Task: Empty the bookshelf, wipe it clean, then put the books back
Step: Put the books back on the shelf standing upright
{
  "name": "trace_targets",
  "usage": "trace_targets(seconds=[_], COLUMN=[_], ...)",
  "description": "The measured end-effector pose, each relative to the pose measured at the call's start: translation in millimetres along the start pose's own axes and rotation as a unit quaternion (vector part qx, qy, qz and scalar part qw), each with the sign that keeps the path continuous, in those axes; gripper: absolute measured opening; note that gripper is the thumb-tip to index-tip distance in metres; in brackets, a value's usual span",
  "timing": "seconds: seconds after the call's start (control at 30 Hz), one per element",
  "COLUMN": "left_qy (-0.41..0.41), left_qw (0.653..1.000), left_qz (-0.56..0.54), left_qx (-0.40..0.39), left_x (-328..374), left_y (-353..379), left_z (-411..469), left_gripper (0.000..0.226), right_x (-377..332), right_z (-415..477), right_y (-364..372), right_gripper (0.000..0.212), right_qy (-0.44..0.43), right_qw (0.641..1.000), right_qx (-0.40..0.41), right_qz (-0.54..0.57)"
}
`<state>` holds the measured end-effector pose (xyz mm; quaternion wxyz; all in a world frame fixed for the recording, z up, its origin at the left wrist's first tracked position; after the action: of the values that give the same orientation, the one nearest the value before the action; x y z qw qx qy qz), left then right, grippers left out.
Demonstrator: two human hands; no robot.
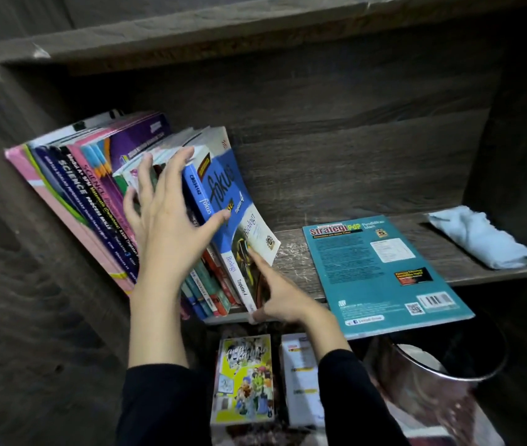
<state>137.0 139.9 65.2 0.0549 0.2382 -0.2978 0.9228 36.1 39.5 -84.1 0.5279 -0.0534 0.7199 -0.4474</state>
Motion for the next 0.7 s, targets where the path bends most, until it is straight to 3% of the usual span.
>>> trace_targets(seconds=[0.17, 0.37, 0.7], left_qy=[-0.011, 0.003, 0.012], left_qw=[0.999, 0.999, 0.994], left_qz=[-0.004, 0.039, 0.110], left_qx=[-0.050, 0.030, 0.025], left_x=[6.5, 2.5, -10.4], left_y=[-5.8, 7.2, 17.4], left_z=[-2.6, -3.5, -0.4], left_gripper=[0.104, 0.096, 0.096], right_x=[-2.2, -7.4, 1.1], right_z=[-3.5, -4.2, 0.7], right_y=[0.9, 1.8, 11.6], right_gripper=[0.100, 0.076, 0.057], right_qy=[0.043, 0.091, 0.103], right_qw=[0.997, 0.988, 0.980], right_qx=[0.056, 0.110, 0.160], right_qz=[-0.035, -0.057, -0.051])
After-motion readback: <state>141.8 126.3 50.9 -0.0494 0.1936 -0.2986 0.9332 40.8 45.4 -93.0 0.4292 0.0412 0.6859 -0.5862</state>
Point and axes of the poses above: each hand's wrist, its own z-axis towards the middle knuckle, its own y-axis out of the palm, x = y × z, the point moved 3 cm from there along z, towards the middle knuckle, and after that the axes turned 15 degrees about -z, right-handed, at the moved point
